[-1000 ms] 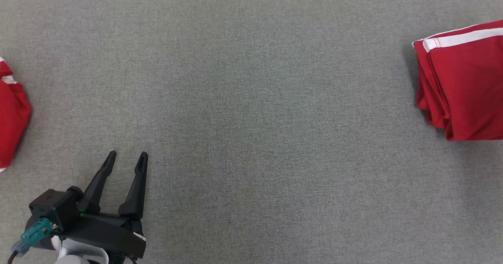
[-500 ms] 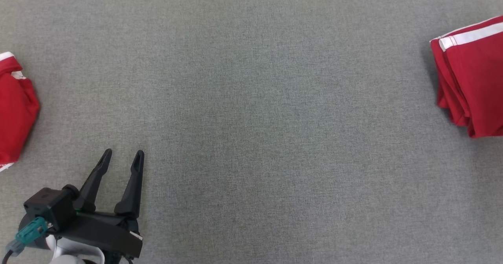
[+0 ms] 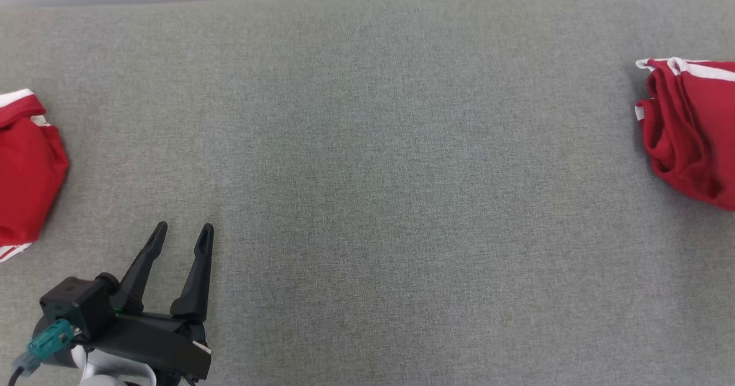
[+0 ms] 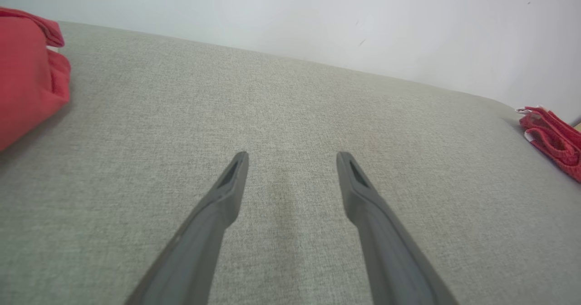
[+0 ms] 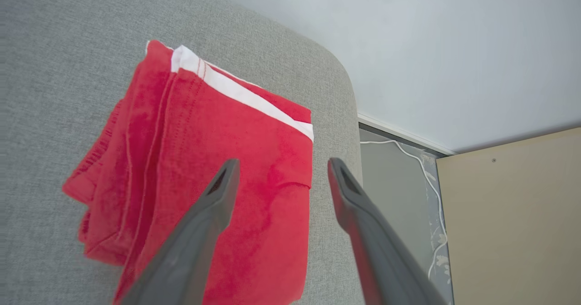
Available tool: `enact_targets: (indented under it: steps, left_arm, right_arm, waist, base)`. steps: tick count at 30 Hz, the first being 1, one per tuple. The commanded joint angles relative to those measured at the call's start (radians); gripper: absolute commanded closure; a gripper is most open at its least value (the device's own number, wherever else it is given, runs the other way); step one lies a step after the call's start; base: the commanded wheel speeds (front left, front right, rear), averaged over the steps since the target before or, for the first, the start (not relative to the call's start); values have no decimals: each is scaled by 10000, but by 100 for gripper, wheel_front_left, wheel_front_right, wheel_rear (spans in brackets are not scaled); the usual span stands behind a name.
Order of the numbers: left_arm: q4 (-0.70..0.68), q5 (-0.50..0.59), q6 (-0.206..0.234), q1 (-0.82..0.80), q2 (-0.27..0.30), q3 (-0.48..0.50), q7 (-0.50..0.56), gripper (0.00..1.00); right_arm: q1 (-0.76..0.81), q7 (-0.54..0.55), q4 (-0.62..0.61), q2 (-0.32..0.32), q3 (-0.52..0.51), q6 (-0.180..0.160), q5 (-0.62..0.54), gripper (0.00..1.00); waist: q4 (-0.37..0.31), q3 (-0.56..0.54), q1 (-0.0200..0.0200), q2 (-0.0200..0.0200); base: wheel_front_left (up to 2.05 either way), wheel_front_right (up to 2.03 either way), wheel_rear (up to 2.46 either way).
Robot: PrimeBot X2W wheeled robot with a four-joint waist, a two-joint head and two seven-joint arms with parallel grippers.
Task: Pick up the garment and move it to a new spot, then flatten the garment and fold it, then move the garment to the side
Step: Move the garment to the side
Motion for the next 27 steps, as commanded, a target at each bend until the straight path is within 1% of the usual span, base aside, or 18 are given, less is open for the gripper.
enact_targets:
  steps: [1, 6, 13, 17, 20, 27]
  left_arm:
    - [42, -95, -29, 43, 11, -5, -65, 0]
    - [105, -117, -22, 93, -78, -46, -132, 0]
    - [257, -163, 9, 285, -277, -19, -321, 0]
    - [355, -158, -19, 440, -404, -30, -387, 0]
    - [394, -140, 12, 505, -467, -22, -439, 0]
    - [409, -97, 108, 929, -566, 152, -535, 0]
  right_arm:
    - [105, -85, -49, 45, -13, -22, -80, 0]
    - [184, -326, -161, 93, 24, -22, -95, 0]
    - [609, -1387, -359, 490, -415, -22, 220, 0]
    - [1044, -1977, -523, 867, -775, -22, 343, 0]
    - [1324, -2263, -688, 1021, -894, -22, 421, 0]
    - [2367, -3055, -1530, 1938, -1439, -22, 623, 0]
  waist:
    - [28, -87, 1, -1]
    - [157, -340, 1, -1]
    - [430, -963, 1, -1]
    - [586, -1427, 1, -1]
    - [663, -1663, 1, -1]
    - [757, -2458, 1, -1]
  base:
    - [0, 0, 0]
    - [0, 0, 0]
    - [0, 0, 0]
    - [0, 0, 0]
    - [0, 0, 0]
    - [0, 0, 0]
